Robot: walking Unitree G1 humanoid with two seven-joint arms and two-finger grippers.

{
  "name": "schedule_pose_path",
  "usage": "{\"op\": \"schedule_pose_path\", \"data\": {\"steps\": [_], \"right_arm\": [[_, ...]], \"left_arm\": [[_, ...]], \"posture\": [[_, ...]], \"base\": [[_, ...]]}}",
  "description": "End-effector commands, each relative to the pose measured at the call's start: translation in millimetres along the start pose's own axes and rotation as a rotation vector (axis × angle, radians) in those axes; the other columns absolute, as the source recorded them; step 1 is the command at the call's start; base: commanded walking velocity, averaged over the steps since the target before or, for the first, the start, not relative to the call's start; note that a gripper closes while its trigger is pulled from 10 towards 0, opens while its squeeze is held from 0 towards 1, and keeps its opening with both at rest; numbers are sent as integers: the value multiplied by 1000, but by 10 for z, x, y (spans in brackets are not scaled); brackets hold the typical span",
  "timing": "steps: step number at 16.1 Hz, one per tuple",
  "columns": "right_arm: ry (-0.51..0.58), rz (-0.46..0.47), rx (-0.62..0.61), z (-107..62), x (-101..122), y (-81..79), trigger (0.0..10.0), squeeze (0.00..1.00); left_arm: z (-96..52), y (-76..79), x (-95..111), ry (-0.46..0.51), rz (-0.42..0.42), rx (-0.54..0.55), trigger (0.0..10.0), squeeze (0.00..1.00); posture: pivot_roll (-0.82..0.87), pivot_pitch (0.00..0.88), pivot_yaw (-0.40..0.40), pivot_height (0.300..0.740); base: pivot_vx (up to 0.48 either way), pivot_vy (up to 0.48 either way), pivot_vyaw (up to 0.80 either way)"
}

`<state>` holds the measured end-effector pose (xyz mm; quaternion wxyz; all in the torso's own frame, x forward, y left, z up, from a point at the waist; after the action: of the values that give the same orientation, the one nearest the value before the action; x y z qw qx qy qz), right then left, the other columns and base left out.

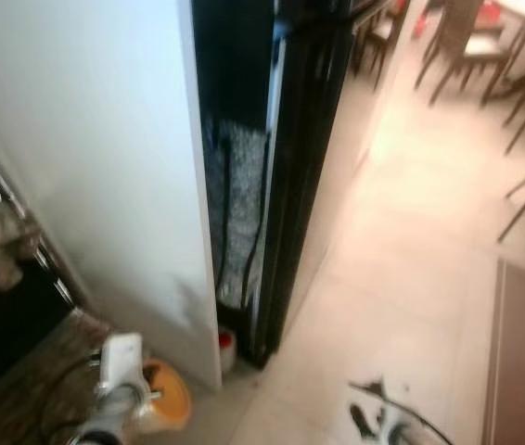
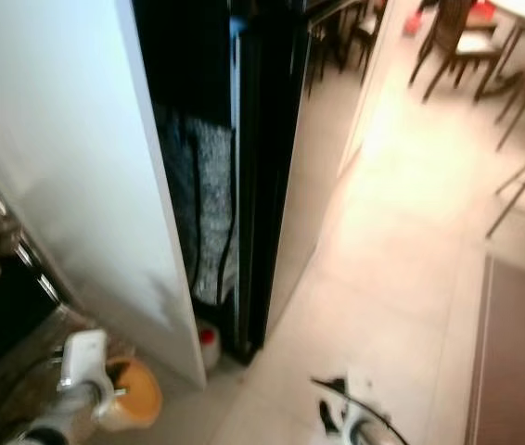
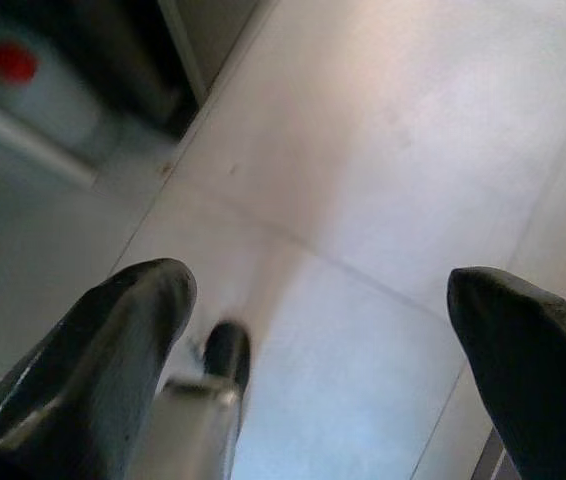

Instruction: Restocking fridge

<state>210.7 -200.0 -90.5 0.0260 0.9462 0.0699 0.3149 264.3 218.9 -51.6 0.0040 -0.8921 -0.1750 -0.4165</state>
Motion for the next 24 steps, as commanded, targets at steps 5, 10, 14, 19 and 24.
{"op": "schedule_pose_path", "data": {"steps": [5, 10, 14, 19, 24], "right_arm": [[13, 2, 6, 8, 29, -40, 10000, 0], [25, 15, -6, 7, 39, -38, 10000, 0], [17, 13, -9, 7, 30, -35, 10000, 0], [10, 7, -5, 5, 13, -37, 10000, 0], [17, 6, -1, 3, 8, -45, 10000, 0]], "left_arm": [[-45, -267, -72, -24, -34, 51, 10000, 0], [-40, -231, -79, -32, -27, 38, 10000, 0], [-41, -231, -89, -38, -27, 39, 10000, 0], [-43, -242, -104, -46, -14, 51, 10000, 0], [-48, -237, -140, -58, -19, 58, 10000, 0]], "posture": [[5, 0, -25, 740], [3, 0, -20, 740], [3, 0, -21, 740], [1, 0, -16, 740], [-5, 0, -11, 740]], "base": [[0, 0, -576], [0, 0, 0], [0, 0, 0], [0, 0, -705], [0, 0, -404]]}}
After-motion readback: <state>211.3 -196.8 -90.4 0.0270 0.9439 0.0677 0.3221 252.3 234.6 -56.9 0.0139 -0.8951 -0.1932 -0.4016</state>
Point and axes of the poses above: a point about 5 cm out from each wrist's last joint towards the gripper, its own z axis pointing out of the wrist towards the gripper, its own x axis along the axis of the wrist's last joint, y = z × x, the point moved 2 cm from there along z, pointing out of the wrist towards the gripper, and after that the axes turned 12 degrees about -z, right-handed, at the moved point
